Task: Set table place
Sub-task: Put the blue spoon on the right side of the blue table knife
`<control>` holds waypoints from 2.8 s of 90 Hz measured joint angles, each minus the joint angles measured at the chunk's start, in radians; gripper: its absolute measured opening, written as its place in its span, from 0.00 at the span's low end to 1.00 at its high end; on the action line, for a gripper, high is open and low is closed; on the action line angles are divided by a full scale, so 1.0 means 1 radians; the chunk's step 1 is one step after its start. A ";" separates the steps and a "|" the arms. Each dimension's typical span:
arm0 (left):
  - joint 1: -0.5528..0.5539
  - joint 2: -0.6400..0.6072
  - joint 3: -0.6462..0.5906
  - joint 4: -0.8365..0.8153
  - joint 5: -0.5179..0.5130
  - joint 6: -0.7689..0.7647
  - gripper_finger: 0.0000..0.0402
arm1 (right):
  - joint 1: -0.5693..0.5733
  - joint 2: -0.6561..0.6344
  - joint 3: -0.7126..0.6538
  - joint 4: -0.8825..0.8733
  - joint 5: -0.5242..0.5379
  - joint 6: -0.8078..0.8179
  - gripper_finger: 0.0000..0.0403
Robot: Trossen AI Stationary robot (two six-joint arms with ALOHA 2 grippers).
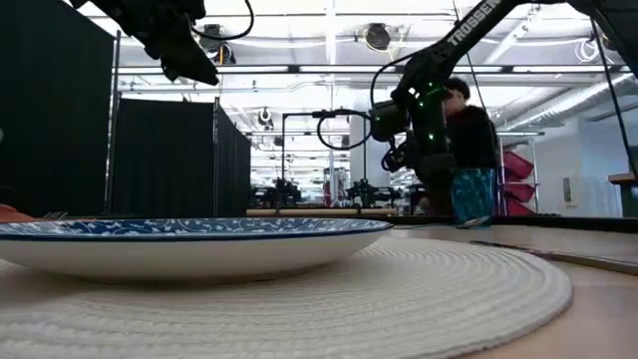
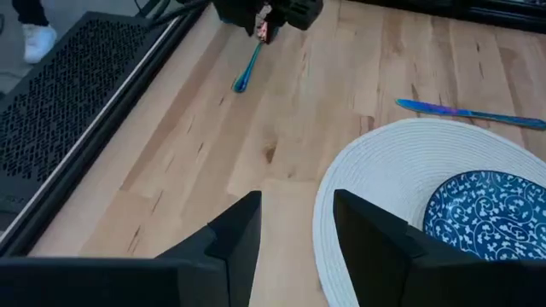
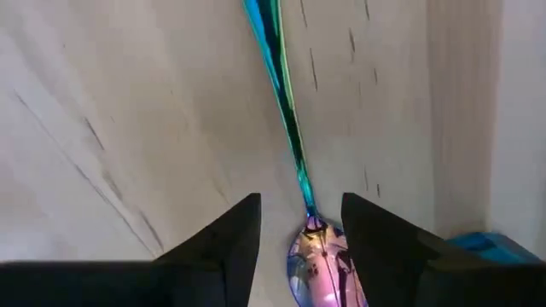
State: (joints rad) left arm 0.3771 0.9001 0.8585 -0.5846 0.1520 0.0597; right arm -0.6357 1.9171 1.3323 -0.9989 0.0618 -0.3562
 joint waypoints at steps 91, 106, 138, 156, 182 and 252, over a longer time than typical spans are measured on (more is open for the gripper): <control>0.000 0.000 0.000 0.000 0.000 -0.002 0.33 | -0.026 0.066 0.000 0.024 -0.016 -0.037 0.37; 0.000 0.000 0.000 0.000 0.000 -0.002 0.33 | -0.027 0.067 0.000 0.019 -0.016 -0.033 0.32; 0.000 0.000 0.000 -0.002 0.000 -0.002 0.33 | -0.027 0.067 0.000 0.018 -0.015 -0.033 0.06; 0.000 0.000 0.000 -0.006 0.000 -0.002 0.33 | -0.027 0.067 0.000 0.018 -0.045 -0.019 0.03; 0.000 0.000 0.000 -0.030 0.000 -0.002 0.33 | -0.024 0.067 0.000 0.022 -0.091 0.004 0.14; 0.000 0.000 0.000 -0.027 0.000 0.003 0.33 | 0.063 0.045 0.114 -0.202 -0.079 -0.006 0.00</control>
State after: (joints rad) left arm 0.3775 0.9001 0.8585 -0.6117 0.1520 0.0624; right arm -0.5730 1.9619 1.4461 -1.2012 -0.0171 -0.3620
